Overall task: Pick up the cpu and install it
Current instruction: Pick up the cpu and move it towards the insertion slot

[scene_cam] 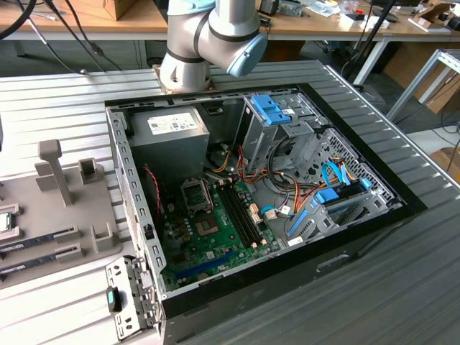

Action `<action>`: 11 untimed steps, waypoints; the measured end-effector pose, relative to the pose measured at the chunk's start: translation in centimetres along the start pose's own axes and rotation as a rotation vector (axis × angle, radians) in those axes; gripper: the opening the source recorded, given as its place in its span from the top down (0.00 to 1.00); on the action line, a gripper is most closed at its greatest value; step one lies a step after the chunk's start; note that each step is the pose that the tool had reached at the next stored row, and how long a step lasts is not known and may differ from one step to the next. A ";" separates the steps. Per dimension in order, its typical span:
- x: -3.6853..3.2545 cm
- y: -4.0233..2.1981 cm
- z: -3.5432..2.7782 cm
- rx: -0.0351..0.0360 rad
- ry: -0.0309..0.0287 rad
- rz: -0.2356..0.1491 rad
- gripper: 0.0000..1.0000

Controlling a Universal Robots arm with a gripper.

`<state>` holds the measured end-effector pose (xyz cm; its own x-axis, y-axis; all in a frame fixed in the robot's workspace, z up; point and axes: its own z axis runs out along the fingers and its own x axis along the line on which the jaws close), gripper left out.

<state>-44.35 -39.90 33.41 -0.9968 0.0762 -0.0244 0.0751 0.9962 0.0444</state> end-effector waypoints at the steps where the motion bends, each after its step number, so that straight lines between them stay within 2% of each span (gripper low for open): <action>1: 0.00 0.00 0.02 0.0000 0.0000 0.000 0.40; 11: 0.01 -0.01 0.26 0.0000 0.0000 0.000 0.40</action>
<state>-44.35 -39.90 33.15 -0.9968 0.0762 -0.0244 0.0751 0.9962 0.0444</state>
